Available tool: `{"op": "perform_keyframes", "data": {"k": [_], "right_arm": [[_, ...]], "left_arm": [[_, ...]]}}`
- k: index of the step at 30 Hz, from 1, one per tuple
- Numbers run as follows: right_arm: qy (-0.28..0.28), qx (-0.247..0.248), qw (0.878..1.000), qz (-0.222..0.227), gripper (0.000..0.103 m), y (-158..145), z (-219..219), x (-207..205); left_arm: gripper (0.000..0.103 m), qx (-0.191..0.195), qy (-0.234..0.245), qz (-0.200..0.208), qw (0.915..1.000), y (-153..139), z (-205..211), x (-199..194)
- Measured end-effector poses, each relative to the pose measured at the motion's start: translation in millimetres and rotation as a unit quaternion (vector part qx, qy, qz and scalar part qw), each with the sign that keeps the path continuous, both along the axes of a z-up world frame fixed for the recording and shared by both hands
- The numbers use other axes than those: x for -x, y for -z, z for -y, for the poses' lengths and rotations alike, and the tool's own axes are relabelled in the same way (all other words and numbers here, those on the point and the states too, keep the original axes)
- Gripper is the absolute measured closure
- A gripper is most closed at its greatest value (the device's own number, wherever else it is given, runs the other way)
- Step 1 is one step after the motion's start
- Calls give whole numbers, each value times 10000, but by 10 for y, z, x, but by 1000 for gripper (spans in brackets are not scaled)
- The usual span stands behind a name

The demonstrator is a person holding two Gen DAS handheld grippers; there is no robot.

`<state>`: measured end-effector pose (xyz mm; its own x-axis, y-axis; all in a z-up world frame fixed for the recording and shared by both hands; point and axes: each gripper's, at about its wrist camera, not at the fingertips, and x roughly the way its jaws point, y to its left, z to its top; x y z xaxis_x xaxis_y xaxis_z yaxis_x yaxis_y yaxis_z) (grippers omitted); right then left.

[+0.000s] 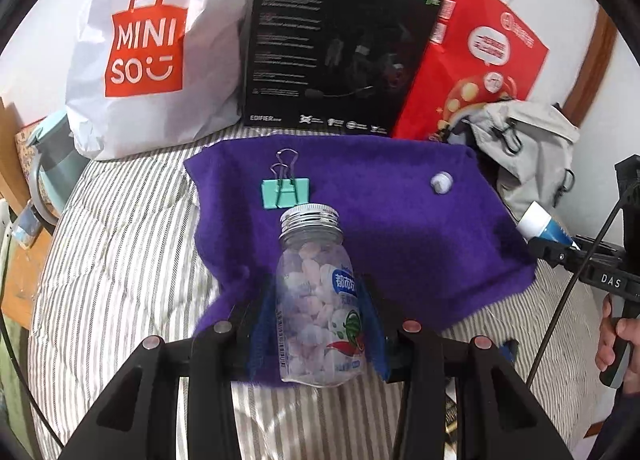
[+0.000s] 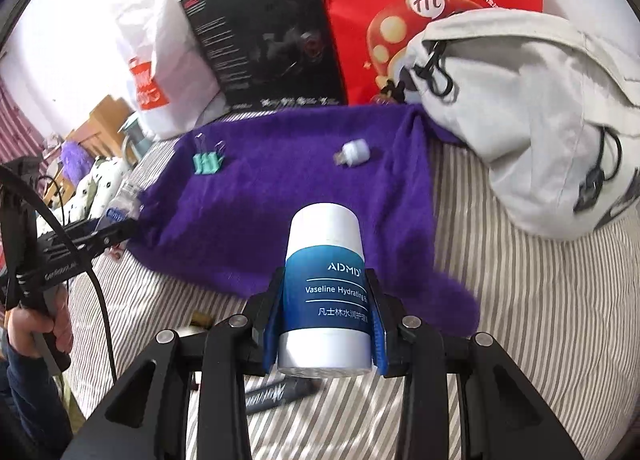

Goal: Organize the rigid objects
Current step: 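Set the jar beside the clip and the bottle beside the plug, open both tools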

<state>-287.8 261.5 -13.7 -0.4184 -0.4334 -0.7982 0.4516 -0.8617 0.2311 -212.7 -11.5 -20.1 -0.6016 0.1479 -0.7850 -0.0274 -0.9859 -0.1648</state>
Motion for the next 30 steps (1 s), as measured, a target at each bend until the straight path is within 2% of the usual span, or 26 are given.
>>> {"op": "perform_keyframes", "data": {"k": [13, 21, 24, 30], "right_arm": [[50, -265, 9996, 67, 67, 308, 152, 614], [-29, -572, 9983, 80, 67, 466, 304, 739], [-74, -806, 9967, -22, 67, 504, 386, 743], [-131, -976, 9951, -96, 67, 573, 454, 739]], "left_arm": [[63, 156, -106, 307, 9994, 257, 10, 466], [63, 415, -60, 482, 9980, 417, -68, 617], [63, 600, -51, 485, 9970, 445, -99, 632], [63, 845, 88, 462, 9953, 470, -182, 664]]}}
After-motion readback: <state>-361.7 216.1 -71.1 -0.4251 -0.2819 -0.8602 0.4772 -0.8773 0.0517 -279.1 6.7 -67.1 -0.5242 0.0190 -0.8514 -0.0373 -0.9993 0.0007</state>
